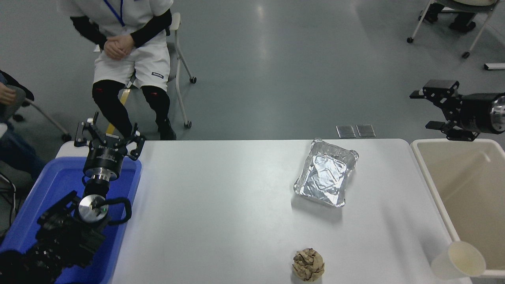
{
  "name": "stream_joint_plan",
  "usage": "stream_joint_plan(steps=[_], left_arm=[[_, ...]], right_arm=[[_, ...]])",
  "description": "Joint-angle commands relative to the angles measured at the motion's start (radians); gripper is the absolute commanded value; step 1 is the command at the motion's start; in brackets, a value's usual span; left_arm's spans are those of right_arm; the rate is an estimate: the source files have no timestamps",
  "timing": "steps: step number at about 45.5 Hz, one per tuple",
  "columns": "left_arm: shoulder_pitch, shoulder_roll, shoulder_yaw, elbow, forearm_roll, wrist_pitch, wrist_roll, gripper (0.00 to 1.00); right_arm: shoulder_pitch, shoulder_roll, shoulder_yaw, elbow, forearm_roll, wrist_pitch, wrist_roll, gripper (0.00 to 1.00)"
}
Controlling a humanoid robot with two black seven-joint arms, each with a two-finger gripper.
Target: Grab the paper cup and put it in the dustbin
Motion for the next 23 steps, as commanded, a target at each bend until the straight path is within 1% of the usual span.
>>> stream_joint_plan(steps=[1,4,10,14,18,23], left_arm=[[0.000,0.000,0.000,0.000,0.000,0.000,0.000,0.99],[0.000,-0.001,0.000,0.000,0.000,0.000,0.000,0.99],[0.000,0.000,0.000,0.000,0.000,0.000,0.000,0.99],[0.000,0.000,0.000,0.000,0.000,0.000,0.000,0.99],[0.000,0.000,0.000,0.000,0.000,0.000,0.000,0.99],[0.000,0.000,0.000,0.001,0.000,0.000,0.000,0.99]], right_arm=[[0.282,0.101,-0.280,0.005,-0.144,0.143,0.000,1.00],[0.326,0.141,-0.308,0.005,-0.185,0.143,0.000,1.00],[0.395,0.305,-0.382,0.004,-0.256,0.143,-0.005,1.00],[0.411,0.359,-0.383,0.007,-0.300,0.143,-0.006,1.00],[0.437,0.382,-0.382,0.028,-0.366,0.143,-0.006,1.00],[0.512,0.437,-0.377,0.082,-0.431,0.143,-0.006,1.00]])
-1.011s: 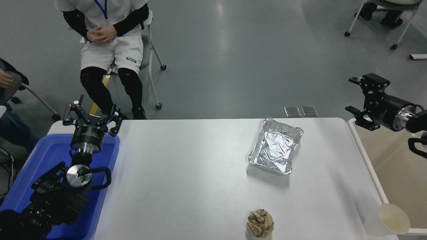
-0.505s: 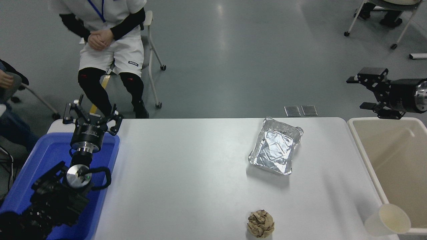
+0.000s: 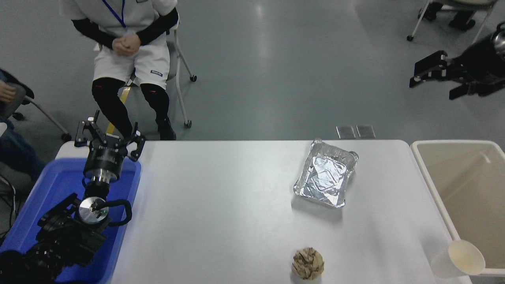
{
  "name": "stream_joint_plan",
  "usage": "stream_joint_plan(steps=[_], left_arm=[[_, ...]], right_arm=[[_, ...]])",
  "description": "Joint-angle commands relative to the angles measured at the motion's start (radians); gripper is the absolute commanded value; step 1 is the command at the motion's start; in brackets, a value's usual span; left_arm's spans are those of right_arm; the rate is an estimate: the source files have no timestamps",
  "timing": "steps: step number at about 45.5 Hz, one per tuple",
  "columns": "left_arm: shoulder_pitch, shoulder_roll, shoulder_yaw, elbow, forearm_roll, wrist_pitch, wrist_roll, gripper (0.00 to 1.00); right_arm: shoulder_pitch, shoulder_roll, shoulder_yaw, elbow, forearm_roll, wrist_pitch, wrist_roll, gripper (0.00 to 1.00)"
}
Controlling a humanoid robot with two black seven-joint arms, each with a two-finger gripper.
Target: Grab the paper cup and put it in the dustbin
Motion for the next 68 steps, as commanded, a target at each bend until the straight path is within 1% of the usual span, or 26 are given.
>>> stream_joint_plan(steps=[1,10,23,34,42,47,53,64,68], left_arm=[[0.000,0.000,0.000,0.000,0.000,0.000,0.000,0.99],[0.000,0.000,0.000,0.001,0.000,0.000,0.000,0.99],[0.000,0.000,0.000,0.000,0.002,0.000,0.000,0.99],[0.000,-0.001,0.000,0.000,0.002,0.000,0.000,0.99],[0.000,0.000,0.000,0.000,0.000,0.000,0.000,0.99],[0.000,0.000,0.000,0.000,0.000,0.000,0.000,0.99],[0.000,-0.001,0.000,0.000,0.000,0.000,0.000,0.99],[0.000,0.000,0.000,0.000,0.000,0.000,0.000,0.99],[0.000,0.000,0.000,0.000,0.000,0.000,0.000,0.99]], right_arm=[[0.135,0.133,-0.035,0.070,-0.143,0.012,-0.002,1.00],[0.150,0.143,-0.027,0.101,-0.146,0.012,-0.002,1.00],[0.143,0.107,-0.038,0.100,-0.146,0.012,-0.003,1.00],[0.127,0.103,-0.041,0.095,-0.148,0.012,-0.003,1.00],[0.091,0.072,-0.061,0.092,-0.160,0.012,-0.006,1.00],[0.040,0.037,-0.076,0.089,-0.200,0.012,-0.008,1.00],[-0.030,-0.054,-0.076,0.087,-0.252,0.012,-0.008,1.00],[-0.124,-0.238,-0.107,0.087,-0.258,0.012,-0.008,1.00],[-0.176,-0.288,-0.110,0.083,-0.263,0.012,-0.009,1.00]])
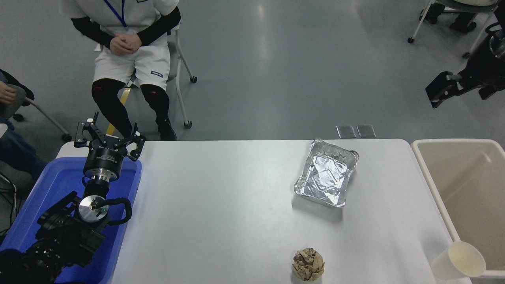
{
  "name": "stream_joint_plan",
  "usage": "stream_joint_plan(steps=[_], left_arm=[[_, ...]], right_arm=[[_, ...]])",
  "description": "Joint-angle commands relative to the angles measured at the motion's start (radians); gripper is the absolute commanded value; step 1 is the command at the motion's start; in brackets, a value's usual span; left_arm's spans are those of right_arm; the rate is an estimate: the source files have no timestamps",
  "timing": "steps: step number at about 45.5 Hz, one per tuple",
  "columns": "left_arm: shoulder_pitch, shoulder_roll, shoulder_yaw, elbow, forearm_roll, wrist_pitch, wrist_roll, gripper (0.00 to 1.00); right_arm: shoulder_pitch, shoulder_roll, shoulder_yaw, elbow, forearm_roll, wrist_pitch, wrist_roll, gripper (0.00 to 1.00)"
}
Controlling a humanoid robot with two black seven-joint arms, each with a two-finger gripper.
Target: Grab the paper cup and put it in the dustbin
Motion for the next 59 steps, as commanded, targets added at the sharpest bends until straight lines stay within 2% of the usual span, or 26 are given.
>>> stream_joint_plan(steps=[1,24,40,55,59], left_arm=[[0.000,-0.001,0.000,0.000,0.000,0.000,0.000,0.99],[0.000,-0.001,0.000,0.001,0.000,0.000,0.000,0.99],[0.000,-0.001,0.000,0.000,0.000,0.000,0.000,0.99],[0.000,0.000,0.000,0.000,0.000,0.000,0.000,0.99],[0.000,-0.001,0.000,0.000,-0.001,0.000,0.000,0.99]], right_arm=[[-0.123,-0.160,-0.022,-0.005,-0.021,0.000,-0.002,1.00],[-0.355,-0.304,0.046,-0.041,0.048,0.000,0.000,1.00],[-0.415,-0.315,0.164,-0.005,0.040,0.000,-0.003,1.00],[-0.425,-0.300,0.244,0.091,-0.034,0.000,-0.011,1.00],[-0.462,-0.298,0.280,0.089,-0.064,0.000,-0.025,1.00]])
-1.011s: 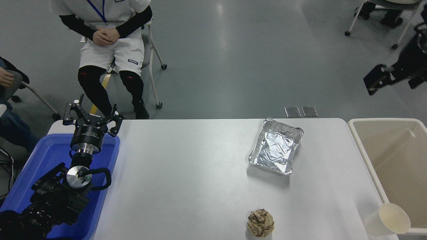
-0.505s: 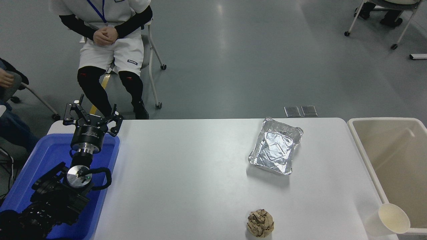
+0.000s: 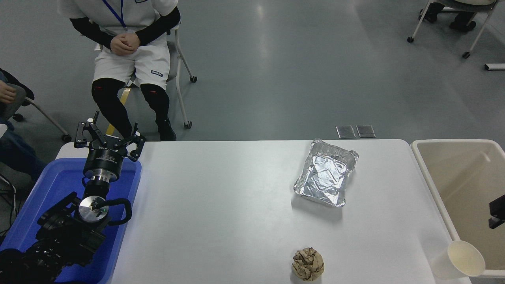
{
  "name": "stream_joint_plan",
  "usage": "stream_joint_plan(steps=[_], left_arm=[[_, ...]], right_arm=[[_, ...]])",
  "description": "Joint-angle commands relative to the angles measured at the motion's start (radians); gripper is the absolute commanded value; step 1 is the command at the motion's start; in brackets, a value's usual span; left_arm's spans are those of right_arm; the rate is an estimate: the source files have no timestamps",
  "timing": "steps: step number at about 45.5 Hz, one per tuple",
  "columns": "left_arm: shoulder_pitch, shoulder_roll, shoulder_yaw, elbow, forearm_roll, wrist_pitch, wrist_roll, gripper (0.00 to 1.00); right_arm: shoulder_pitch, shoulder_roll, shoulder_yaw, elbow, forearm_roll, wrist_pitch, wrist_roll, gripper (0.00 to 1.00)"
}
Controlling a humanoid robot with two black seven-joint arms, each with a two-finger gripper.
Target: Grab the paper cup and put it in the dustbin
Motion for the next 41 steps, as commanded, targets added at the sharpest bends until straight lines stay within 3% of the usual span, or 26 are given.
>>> stream_joint_plan(steps=[1,9,13,41], left_arm=[[0.000,0.001,0.000,0.000,0.000,0.000,0.000,0.99],[0.000,0.000,0.000,0.000,0.000,0.000,0.000,0.99],[0.000,0.000,0.000,0.000,0.000,0.000,0.000,0.99],[0.000,0.000,0.000,0.000,0.000,-0.002,0.000,0.99]], right_arm=[[-0.060,0.008,0.087,0.028,-0.065,0.000,-0.026,1.00],[-0.147,-0.019,0.207,0.020,-0.104,0.000,-0.154,1.00],[-0.185,-0.019,0.232,0.022,-0.105,0.000,-0.188,1.00],[-0.297,-0.035,0.353,0.022,-0.088,-0.018,-0.191,1.00]])
